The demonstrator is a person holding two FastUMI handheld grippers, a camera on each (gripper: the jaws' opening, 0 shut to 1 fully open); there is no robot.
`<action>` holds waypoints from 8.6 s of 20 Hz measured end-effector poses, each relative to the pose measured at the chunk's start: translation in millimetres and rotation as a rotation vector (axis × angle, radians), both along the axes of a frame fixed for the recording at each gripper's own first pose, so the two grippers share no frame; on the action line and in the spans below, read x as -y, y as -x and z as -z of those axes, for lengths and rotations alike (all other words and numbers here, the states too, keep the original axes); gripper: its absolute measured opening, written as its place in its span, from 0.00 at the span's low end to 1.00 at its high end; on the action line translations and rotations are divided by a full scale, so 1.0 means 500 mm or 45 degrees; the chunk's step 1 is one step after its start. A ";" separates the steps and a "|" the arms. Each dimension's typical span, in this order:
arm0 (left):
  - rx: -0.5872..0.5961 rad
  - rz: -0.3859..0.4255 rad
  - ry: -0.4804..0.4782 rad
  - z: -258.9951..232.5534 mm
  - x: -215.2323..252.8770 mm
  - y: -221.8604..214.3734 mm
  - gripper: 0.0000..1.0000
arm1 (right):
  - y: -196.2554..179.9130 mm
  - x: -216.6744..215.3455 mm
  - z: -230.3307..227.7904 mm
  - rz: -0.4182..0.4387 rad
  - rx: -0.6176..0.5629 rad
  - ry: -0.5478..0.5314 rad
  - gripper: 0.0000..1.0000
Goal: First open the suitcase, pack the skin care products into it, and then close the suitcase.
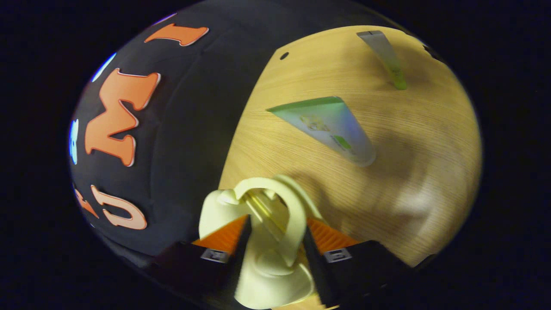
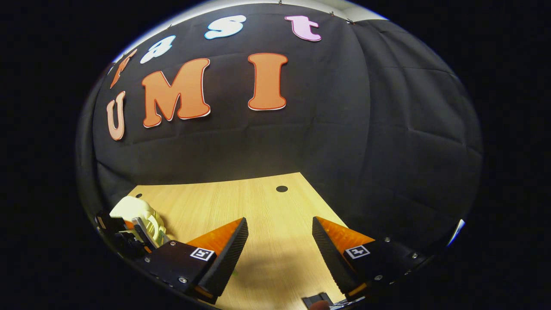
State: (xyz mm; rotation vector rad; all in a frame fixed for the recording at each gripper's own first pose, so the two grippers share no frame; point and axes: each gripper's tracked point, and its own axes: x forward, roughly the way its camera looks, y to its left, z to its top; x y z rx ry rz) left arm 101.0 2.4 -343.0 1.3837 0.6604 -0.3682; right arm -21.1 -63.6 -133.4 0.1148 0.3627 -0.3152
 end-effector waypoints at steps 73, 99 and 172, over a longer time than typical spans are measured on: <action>0.599 -0.597 1.469 -0.512 0.501 -0.035 0.96 | -0.114 -0.313 -0.097 -0.206 0.104 0.003 0.95; 0.282 -0.541 1.290 0.099 1.222 0.062 0.97 | -0.012 0.013 0.078 -0.261 -0.127 -0.023 0.95; -0.692 -0.952 0.966 -0.122 0.656 0.051 0.98 | 0.010 -0.509 0.114 -0.643 -0.489 -0.198 0.29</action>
